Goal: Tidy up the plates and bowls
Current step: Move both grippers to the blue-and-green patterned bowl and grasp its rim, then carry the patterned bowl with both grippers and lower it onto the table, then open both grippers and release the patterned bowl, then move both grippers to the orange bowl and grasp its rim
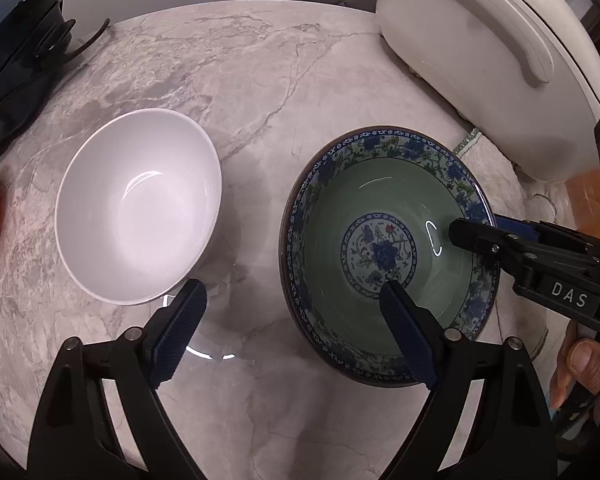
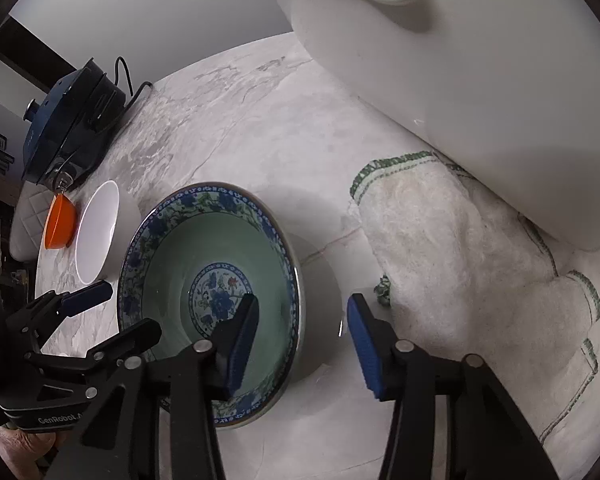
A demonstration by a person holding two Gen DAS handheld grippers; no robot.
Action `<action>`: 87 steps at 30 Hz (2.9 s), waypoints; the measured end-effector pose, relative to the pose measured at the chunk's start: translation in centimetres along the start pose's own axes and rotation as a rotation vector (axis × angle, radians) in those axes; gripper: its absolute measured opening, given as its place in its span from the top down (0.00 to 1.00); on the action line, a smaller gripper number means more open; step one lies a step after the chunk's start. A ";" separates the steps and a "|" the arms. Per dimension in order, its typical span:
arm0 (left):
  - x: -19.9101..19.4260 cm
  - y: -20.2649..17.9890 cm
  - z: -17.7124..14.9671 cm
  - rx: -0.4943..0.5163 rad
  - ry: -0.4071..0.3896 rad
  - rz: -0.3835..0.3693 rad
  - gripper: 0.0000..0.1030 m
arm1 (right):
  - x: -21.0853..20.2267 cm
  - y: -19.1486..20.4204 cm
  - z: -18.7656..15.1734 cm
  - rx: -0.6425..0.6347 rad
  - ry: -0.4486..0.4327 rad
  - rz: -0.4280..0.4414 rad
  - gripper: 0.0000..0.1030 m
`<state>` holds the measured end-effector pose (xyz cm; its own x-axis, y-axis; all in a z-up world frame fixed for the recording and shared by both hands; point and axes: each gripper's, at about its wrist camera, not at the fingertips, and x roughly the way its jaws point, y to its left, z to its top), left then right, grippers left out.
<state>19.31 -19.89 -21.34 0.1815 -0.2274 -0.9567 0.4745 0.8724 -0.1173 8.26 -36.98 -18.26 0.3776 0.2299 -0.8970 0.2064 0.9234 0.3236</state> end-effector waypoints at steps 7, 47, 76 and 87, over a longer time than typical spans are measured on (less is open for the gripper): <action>1.5 0.5 0.4 -0.017 0.043 -0.039 0.80 | 0.8 0.6 0.5 -0.025 0.023 -0.005 0.86; -7.8 -0.9 -23.7 0.156 0.125 -0.095 0.83 | -6.0 6.3 -19.1 0.017 0.074 0.081 0.89; -16.7 7.0 -25.1 -0.119 -0.113 -0.214 0.13 | -9.6 3.2 -21.8 0.075 -0.122 0.181 0.21; -23.8 30.1 -28.7 -0.704 -0.349 -0.054 0.00 | -9.5 5.3 -17.6 0.145 -0.129 0.278 0.16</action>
<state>4.59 24.19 -9.75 0.4890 -0.2979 -0.8199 -0.1454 0.8989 -0.4133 -10.11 -28.90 -13.31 0.5463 0.4175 -0.7261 0.2026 0.7753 0.5982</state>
